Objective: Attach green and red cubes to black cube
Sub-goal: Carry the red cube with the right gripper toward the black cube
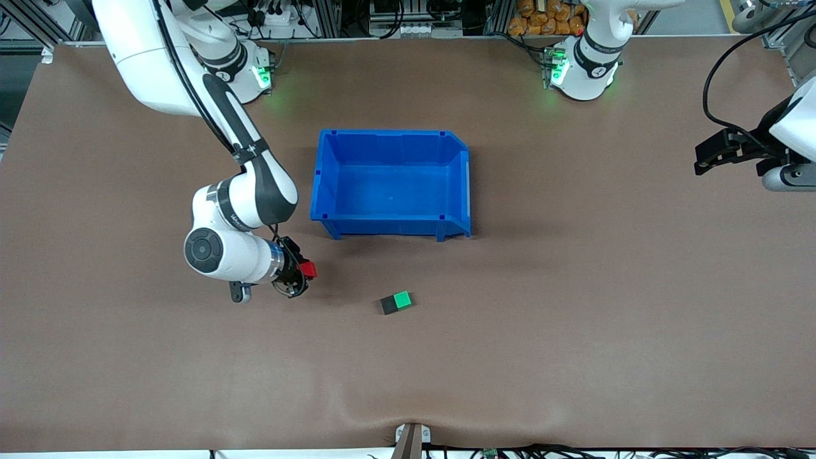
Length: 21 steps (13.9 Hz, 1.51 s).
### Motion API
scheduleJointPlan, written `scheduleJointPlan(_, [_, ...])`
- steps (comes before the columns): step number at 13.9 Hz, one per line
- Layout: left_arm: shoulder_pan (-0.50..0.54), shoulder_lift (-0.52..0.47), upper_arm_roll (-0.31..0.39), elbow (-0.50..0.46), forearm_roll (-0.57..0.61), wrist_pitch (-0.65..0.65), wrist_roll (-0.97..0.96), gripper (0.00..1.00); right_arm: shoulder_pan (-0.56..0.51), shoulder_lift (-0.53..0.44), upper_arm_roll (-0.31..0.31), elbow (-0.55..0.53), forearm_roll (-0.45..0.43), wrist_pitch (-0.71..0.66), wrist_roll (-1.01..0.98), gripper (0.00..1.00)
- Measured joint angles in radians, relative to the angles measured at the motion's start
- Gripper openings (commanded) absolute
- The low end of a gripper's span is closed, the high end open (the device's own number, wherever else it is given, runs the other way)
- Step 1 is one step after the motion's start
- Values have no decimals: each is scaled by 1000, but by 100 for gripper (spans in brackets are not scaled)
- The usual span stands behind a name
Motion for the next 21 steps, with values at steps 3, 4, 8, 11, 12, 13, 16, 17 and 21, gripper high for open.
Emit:
scheduleJointPlan(3, [0,0,0,0,0,-17,0,100,20,23,0,27,0,26,51,0])
scheduleJointPlan(4, [0,0,0,0,0,-18,0,100,27,31,0,30,0,49,64,0])
scheduleJointPlan(8, [0,0,-1,0,0,-18,0,100,54,69,0,45,0,148,109,0])
scheduleJointPlan(11, [-1,0,-2,0,0,-18,0,100,66,105,0,90,0,158,128,0])
scheduleJointPlan(12, [-1,0,-3,0,0,-18,0,100,68,118,0,112,0,158,129,0])
scheduleJointPlan(13, [-1,0,-3,0,0,-18,0,100,72,132,0,137,0,159,132,0])
scheduleJointPlan(16, [-1,0,-4,0,0,-18,0,100,82,176,0,210,0,159,150,0])
scheduleJointPlan(17, [-1,0,-4,0,0,-20,0,100,83,190,0,228,0,159,152,0])
scheduleJointPlan(21, [0,-8,-2,0,-35,-50,-1,100,86,230,0,280,0,159,152,0])
